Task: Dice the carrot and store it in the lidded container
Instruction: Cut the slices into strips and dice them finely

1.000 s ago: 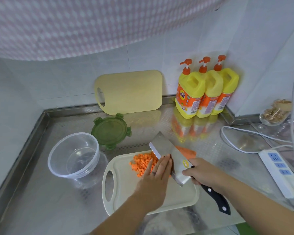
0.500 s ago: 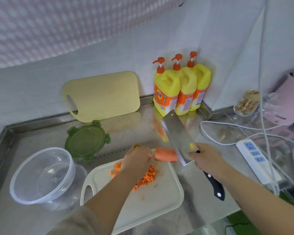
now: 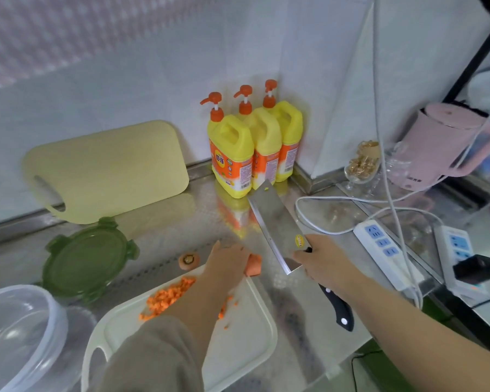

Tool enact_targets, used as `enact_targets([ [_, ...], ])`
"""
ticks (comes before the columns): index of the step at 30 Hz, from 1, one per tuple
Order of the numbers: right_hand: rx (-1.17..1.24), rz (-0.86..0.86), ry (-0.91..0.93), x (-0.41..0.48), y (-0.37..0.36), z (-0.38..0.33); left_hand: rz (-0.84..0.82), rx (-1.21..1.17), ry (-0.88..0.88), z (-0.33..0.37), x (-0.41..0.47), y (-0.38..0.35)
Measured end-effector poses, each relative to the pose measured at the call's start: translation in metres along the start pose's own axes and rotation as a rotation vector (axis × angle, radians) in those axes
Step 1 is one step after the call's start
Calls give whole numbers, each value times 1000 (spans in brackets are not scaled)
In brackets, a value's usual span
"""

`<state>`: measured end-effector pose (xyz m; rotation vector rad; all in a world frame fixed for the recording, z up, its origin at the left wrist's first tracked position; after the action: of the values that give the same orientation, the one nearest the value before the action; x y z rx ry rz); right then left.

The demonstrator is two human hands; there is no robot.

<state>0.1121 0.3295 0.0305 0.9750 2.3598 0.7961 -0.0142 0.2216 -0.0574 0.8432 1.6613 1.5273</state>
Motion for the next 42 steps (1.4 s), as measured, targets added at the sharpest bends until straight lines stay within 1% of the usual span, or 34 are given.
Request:
enact_targets([
  [3,29,-2,6,-1,-3,-3,91,30,0,-2,-1,13],
  [4,35,-5,9,-2,-4,-4,125,5,9,-4,-3,21],
  [6,30,-8,18,-4,-5,-9,186,-125,63,-11,-9,39],
  [9,18,-25,45,-10,-9,-20,253,-412,239,-31,-33,64],
  [11,30,-60,60,-16,-17,-27,234,-499,324,-43,-55,70],
  [14,43,-136,116,-28,-36,-40,202,-552,440,-66,-94,71],
  [17,-21,-228,203,-46,-62,-56,159,-792,656,-91,-142,58],
  [19,-49,-305,268,-64,-83,-66,163,-906,845,-108,-179,43],
  [21,-62,-380,308,-84,-106,-72,214,-1065,1063,-120,-215,26],
  [22,-78,-409,329,-93,-117,-73,255,-1204,1163,-123,-230,16],
  [24,-134,-442,389,-110,-139,-71,292,-1454,1301,-118,-253,-3],
  [25,-155,-454,405,-116,-149,-67,302,-1501,1350,-117,-264,-9],
  [29,-270,-463,457,-132,-184,-49,388,-1539,1488,-118,-299,-27],
  [33,-324,-435,467,-134,-191,-34,348,-1484,1567,-114,-315,-45],
  [37,-387,-345,485,-120,-178,-30,295,-1378,1562,-104,-306,-51],
  [42,-493,-349,631,-113,-165,-33,281,-1322,1560,-88,-278,-41],
])
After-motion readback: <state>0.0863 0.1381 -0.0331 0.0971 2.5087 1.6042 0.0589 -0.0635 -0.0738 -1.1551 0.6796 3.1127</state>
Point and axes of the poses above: each hand's wrist, its own x-axis towards the middle knuckle, its own y-axis out of the back of the hand, z = x × y, the point moved 8 cm from there along x, towards the middle knuckle, and after that the axes turned 13 degrees about z, right-handed, at the moved point
